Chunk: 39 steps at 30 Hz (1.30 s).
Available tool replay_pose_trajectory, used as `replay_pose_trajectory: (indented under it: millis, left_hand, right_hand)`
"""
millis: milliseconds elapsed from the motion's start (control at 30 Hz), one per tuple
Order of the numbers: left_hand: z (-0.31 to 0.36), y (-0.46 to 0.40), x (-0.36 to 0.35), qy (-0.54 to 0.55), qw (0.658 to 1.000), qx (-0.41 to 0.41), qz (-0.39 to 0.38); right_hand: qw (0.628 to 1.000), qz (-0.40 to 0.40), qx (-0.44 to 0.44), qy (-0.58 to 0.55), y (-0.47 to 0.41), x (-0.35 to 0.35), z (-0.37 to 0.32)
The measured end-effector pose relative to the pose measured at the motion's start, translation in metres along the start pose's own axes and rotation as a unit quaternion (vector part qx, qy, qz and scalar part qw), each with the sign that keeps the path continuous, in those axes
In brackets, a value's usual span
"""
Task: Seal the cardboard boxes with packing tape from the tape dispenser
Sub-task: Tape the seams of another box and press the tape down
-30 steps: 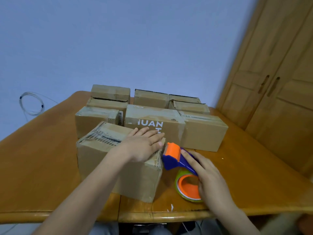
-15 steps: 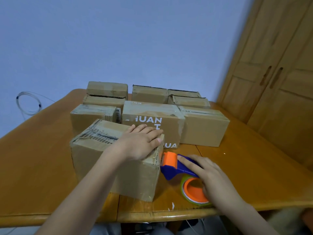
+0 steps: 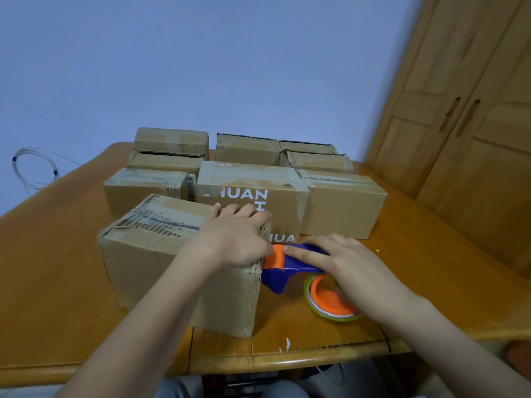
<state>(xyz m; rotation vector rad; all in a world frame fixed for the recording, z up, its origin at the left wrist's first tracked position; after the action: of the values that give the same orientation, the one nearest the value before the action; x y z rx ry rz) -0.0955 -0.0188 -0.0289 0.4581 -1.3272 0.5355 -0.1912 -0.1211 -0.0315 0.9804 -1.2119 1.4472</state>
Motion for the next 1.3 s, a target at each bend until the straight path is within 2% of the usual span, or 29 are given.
replay_pose_trajectory:
  millis: [300, 467, 600, 700, 767, 833, 867, 1033, 1133, 1200, 1267, 1300]
  left_hand:
    - [0.001, 0.0, 0.004, 0.014, 0.999, 0.003, 0.036]
    - [0.0, 0.0, 0.002, 0.012, 0.999, 0.0, 0.033]
    - [0.0, 0.0, 0.002, 0.011, 1.0, 0.002, 0.027]
    - [0.001, 0.001, 0.002, 0.012, 1.0, 0.006, 0.022]
    - [0.002, 0.001, 0.003, 0.011, 1.0, 0.005, 0.022]
    - [0.002, 0.002, 0.003, 0.013, 1.0, 0.003, 0.025]
    - [0.002, 0.002, 0.004, 0.013, 1.0, 0.0, 0.028]
    - [-0.002, 0.001, 0.003, 0.014, 1.0, -0.006, 0.015]
    - [-0.004, 0.002, 0.002, 0.033, 0.999, -0.014, -0.009]
    - [-0.006, 0.004, 0.006, 0.126, 0.992, -0.023, 0.021]
    - [-0.008, 0.007, 0.015, 0.258, 0.961, -0.041, 0.092]
    - [-0.009, 0.009, 0.021, 0.285, 0.949, -0.059, 0.123]
  right_hand:
    - [0.987, -0.008, 0.08, 0.136, -0.023, 0.02, -0.013]
    - [0.981, -0.015, 0.084, 0.174, -0.025, 0.032, -0.016]
    - [0.975, 0.023, 0.112, 0.189, -0.026, 0.035, -0.024]
    - [0.963, 0.091, 0.152, 0.201, -0.029, 0.043, -0.03]
    - [0.957, 0.045, 0.163, 0.235, -0.027, 0.031, -0.033]
    - [0.957, -0.028, 0.142, 0.25, -0.019, 0.009, -0.029]
    - [0.961, -0.032, 0.122, 0.245, -0.016, 0.009, -0.023]
    - [0.981, 0.01, -0.015, 0.194, -0.016, 0.041, 0.028]
    - [0.988, 0.009, -0.054, 0.142, -0.011, 0.035, 0.037]
    - [0.993, 0.004, -0.061, 0.105, -0.007, 0.026, 0.038]
    - [0.995, 0.004, -0.071, 0.067, -0.007, 0.02, 0.039]
    - [0.996, 0.009, -0.077, 0.054, -0.007, 0.018, 0.039]
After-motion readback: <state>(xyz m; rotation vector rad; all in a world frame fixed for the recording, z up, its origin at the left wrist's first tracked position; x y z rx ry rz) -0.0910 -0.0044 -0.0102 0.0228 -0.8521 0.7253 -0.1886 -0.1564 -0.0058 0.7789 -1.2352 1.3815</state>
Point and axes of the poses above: each hand's wrist, its own y-axis away from the middle knuckle, its own x-axis out of the back of the hand, z = x × y, the point moved 8 cm from there along -y, towards the middle knuckle, and after that the axes turned 13 degrees about -x, right-handed, at the moved point
